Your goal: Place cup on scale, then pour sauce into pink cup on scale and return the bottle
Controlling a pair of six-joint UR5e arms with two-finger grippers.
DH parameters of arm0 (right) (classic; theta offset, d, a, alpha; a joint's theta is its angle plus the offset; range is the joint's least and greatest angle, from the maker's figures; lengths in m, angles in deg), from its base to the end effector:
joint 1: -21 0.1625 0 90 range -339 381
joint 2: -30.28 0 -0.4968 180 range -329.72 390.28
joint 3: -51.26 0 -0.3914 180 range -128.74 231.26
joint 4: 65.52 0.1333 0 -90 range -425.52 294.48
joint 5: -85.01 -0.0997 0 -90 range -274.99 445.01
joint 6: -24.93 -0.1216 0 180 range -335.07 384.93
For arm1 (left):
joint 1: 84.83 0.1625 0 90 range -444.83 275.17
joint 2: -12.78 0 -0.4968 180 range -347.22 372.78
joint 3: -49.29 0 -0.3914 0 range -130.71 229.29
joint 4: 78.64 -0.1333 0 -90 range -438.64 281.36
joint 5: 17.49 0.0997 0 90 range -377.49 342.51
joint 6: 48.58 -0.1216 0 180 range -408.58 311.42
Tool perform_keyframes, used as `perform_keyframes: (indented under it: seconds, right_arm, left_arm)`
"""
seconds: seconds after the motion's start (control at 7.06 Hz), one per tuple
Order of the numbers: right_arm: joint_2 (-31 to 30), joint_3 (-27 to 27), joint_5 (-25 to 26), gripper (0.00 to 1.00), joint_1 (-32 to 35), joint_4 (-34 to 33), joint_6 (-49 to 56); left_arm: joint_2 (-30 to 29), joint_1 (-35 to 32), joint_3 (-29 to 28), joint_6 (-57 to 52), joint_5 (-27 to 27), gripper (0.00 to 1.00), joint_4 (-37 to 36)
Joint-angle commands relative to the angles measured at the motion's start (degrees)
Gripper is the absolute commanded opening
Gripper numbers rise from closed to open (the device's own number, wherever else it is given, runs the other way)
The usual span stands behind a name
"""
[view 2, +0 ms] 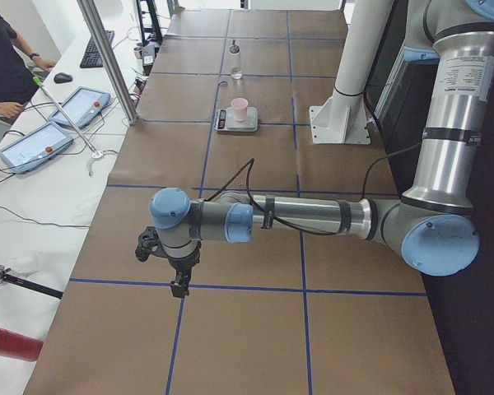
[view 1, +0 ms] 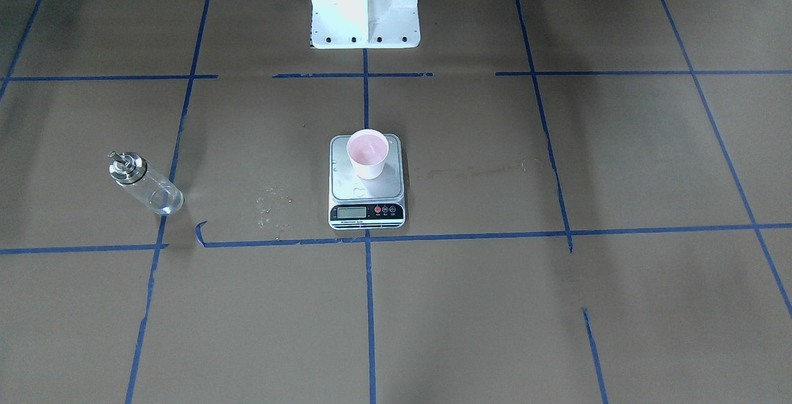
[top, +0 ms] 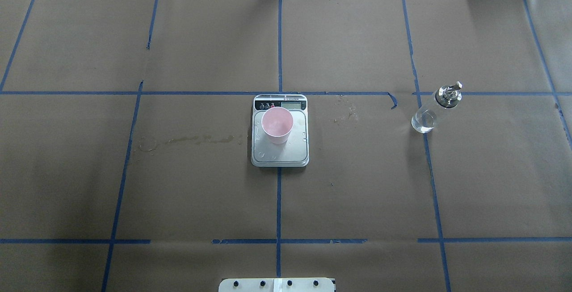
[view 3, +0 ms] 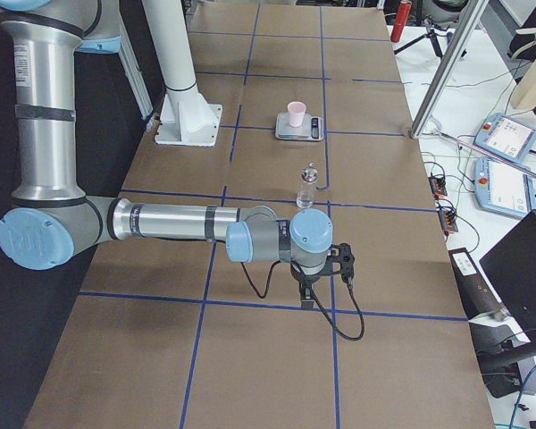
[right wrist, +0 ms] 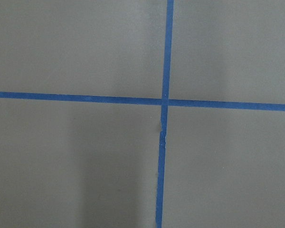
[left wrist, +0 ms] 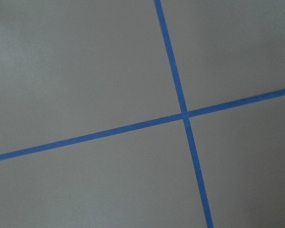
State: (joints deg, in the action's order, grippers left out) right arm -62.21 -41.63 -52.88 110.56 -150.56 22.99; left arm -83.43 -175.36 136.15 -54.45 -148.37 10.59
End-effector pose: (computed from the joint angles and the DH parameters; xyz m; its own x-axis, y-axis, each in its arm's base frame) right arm 0.0394 -0.4770 0.7280 0.6699 -0.0407 0.7414 -0.0150 0.9975 0.0684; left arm -0.0588 -0.5474 0.7233 0.7533 0.1214 -0.6464 -0.0682 0.9919 0.1068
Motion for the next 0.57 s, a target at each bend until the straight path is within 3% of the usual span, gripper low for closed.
perform_keyframes:
  seconds: [0.0,0.42]
  right_arm:
    - [-0.1,0.2,0.0,1.00,0.0,-0.1,-0.1]
    - [0.0,0.0,0.0,1.00,0.0,0.5,-7.9]
  left_arm:
    - [0.3,0.0,0.7,1.1,-0.2,1.00,0.2]
    - [0.5,0.0,0.7,1.1,-0.5,1.00,0.2]
